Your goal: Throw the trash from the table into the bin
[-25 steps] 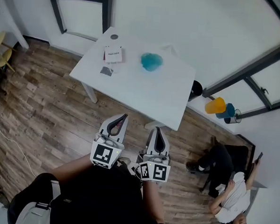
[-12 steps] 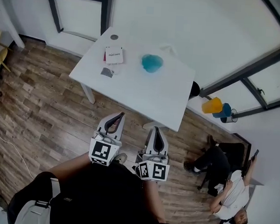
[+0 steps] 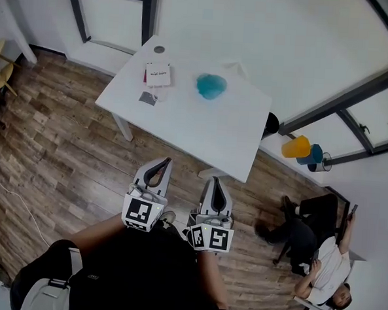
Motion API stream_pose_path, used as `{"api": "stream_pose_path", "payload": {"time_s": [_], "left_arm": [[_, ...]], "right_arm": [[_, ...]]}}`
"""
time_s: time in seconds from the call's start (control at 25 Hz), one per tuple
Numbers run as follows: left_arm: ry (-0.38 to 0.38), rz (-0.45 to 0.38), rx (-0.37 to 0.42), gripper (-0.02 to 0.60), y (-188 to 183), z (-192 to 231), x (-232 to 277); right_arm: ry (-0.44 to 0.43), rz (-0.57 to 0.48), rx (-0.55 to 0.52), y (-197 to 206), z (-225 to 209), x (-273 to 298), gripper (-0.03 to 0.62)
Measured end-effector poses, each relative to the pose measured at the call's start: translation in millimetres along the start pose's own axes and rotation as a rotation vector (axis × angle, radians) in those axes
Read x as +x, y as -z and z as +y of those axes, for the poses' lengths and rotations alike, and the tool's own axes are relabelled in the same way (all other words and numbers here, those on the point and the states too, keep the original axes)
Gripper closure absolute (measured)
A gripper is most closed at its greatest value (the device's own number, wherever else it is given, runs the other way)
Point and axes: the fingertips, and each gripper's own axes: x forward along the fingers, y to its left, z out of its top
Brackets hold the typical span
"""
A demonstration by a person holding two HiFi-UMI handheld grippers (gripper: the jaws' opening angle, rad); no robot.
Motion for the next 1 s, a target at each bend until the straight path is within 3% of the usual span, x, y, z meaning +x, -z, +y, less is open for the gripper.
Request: {"api": "stream_pose_path", "payload": {"time_s": [0.12, 0.52, 0.76, 1.0], "left_arm": [[-0.010, -0.008, -0.021, 0.584, 1, -2, 1], [-0.123, 0.013, 0.012, 0.584, 5, 11, 13], [-0.098, -0.008, 0.030, 0.584, 2, 45, 53], [-0.002, -0.030, 0.044, 0.584, -10, 96, 110]], "right_arm": [[-0.029, 0.000, -0.003, 1, -1, 4, 0.589], [-0.138, 0.020, 0.023, 13, -5, 34, 0.589], [-0.118, 0.016, 0.010, 20, -2, 76, 0.589], [-0.032, 0.014, -0.003, 25, -1, 145, 0.589]]}}
